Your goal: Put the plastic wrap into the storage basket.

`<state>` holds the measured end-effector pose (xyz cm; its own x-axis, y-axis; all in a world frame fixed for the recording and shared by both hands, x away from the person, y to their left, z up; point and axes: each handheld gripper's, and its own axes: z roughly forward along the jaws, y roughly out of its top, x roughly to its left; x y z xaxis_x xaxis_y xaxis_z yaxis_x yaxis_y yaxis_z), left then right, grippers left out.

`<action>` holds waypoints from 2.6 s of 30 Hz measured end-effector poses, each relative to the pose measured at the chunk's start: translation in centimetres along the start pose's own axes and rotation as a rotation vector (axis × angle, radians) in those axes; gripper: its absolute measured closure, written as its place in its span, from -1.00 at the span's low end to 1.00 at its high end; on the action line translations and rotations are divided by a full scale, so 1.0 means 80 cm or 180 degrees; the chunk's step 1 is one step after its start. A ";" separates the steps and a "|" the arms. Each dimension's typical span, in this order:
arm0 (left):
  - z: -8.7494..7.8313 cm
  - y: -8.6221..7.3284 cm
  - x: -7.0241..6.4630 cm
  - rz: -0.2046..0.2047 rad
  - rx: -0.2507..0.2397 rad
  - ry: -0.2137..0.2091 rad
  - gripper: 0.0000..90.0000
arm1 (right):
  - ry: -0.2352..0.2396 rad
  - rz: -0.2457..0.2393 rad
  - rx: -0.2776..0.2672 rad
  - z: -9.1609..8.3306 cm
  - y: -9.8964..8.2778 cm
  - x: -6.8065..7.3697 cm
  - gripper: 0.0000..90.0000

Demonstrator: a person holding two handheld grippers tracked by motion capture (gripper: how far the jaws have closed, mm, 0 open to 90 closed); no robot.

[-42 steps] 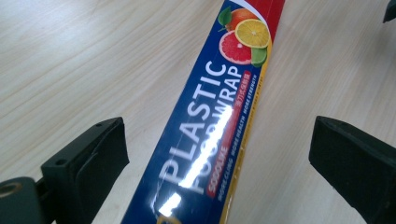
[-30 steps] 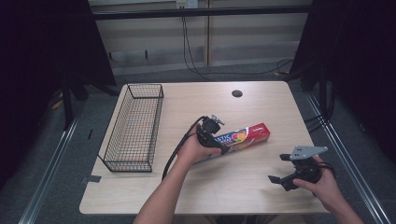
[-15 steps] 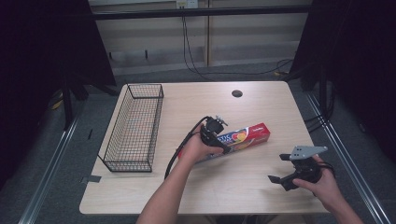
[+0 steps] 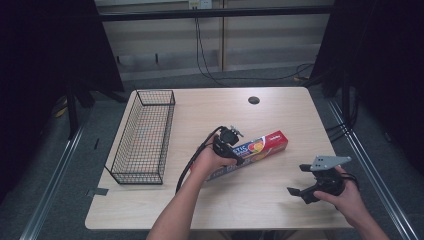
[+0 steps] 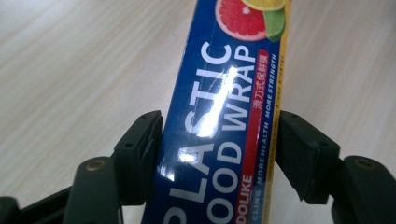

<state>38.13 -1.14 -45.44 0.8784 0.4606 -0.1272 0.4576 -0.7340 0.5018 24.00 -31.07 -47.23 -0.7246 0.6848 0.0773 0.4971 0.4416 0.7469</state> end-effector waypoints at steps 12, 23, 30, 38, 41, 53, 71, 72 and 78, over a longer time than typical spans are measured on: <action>0.013 0.013 0.002 -0.0149 0.0144 -0.0054 -0.28 | -0.0002 -0.0015 -0.0007 0.001 0.001 0.000 -0.93; 0.014 0.016 -0.001 -0.0015 0.0165 -0.0032 -0.17 | -0.0005 -0.0002 -0.0024 0.000 0.001 -0.001 -0.93; 0.015 0.020 0.000 -0.0081 0.0251 -0.0047 -0.18 | -0.0007 0.0005 -0.0023 0.001 0.001 -0.001 -0.93; 0.014 0.026 -0.008 -0.0089 0.0415 -0.0031 -0.08 | -0.0005 0.0009 -0.0025 0.000 0.001 -0.001 -0.93; 0.012 0.027 -0.012 -0.0118 0.0482 0.0028 -0.03 | -0.0003 0.0009 -0.0029 0.000 0.001 -0.002 -0.93; -0.023 0.032 -0.001 -0.0422 0.0541 0.0048 -0.01 | 0.0003 0.0019 -0.0027 -0.001 0.001 -0.002 -0.94; -0.084 0.029 0.020 -0.0784 0.0453 0.0294 -0.01 | 0.0026 -0.0006 -0.0059 0.000 0.003 0.000 -0.96; -0.087 0.028 0.020 -0.0817 0.0456 0.0307 -0.01 | 0.0029 -0.0005 -0.0062 0.000 0.003 -0.001 -0.97; -0.101 0.028 0.026 -0.0864 0.0430 0.0365 -0.01 | 0.0097 -0.0030 -0.0081 0.000 0.003 0.000 -1.00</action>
<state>39.87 2.23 -37.69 0.7040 0.6963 -0.1397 0.6940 -0.6326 0.3437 24.14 -30.98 -47.01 -0.7436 0.6626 0.0901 0.4781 0.4327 0.7643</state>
